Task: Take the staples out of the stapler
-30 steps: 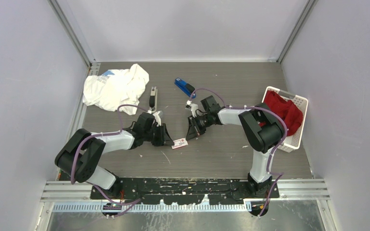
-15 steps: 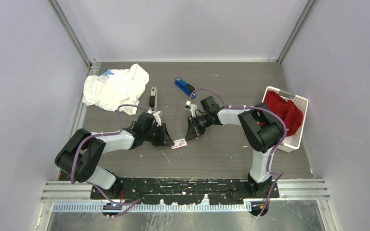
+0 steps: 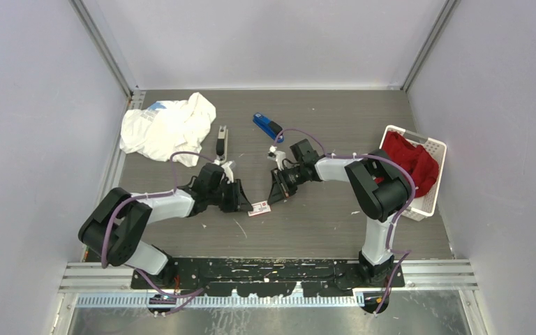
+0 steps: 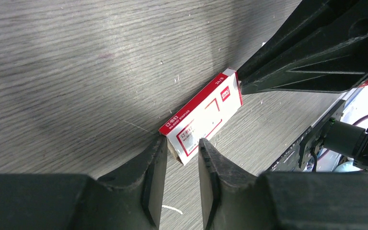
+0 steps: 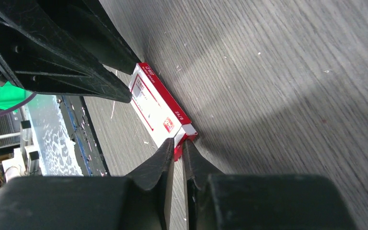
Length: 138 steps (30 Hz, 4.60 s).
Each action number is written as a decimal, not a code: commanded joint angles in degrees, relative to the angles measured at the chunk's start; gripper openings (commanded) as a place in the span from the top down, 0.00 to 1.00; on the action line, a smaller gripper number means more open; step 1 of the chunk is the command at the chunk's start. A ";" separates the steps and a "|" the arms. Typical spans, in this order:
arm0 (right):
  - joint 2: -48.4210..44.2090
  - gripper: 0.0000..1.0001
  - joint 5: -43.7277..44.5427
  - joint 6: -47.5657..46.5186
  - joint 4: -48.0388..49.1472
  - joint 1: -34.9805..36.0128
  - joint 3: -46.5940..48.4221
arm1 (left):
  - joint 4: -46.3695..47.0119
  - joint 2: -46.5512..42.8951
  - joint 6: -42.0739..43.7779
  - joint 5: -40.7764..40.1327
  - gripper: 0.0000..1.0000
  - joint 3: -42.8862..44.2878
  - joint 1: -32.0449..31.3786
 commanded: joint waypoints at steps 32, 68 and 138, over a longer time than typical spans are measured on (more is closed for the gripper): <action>-1.33 0.88 -0.07 -3.96 -2.46 -1.59 0.70 | -11.72 -6.84 3.70 -2.81 0.65 -1.23 -0.05; 0.29 0.93 0.73 -2.96 -2.12 0.01 0.77 | -6.59 -1.28 1.83 -0.31 0.72 -1.64 -0.64; -27.15 0.70 2.05 -23.75 -14.73 -12.17 4.50 | -30.98 -53.91 11.65 -20.18 0.03 0.91 -0.11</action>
